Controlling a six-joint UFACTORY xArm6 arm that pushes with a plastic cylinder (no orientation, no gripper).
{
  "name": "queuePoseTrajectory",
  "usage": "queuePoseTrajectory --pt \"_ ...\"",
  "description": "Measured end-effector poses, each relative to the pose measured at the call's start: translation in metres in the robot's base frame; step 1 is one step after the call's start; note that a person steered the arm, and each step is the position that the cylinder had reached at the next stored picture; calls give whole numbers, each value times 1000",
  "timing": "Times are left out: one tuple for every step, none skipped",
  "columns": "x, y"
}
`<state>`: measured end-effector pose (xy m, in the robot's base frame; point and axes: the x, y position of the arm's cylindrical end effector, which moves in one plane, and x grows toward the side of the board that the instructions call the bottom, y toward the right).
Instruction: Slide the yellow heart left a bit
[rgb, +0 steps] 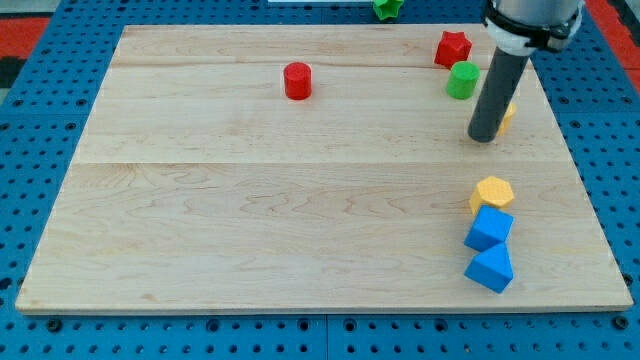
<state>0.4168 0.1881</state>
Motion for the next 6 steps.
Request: queuePoseTrajectory --pt "11 42" --pt "-19 87" --pt "-32 71" --pt "-32 51" --pt "-32 22" --pt "-32 51"
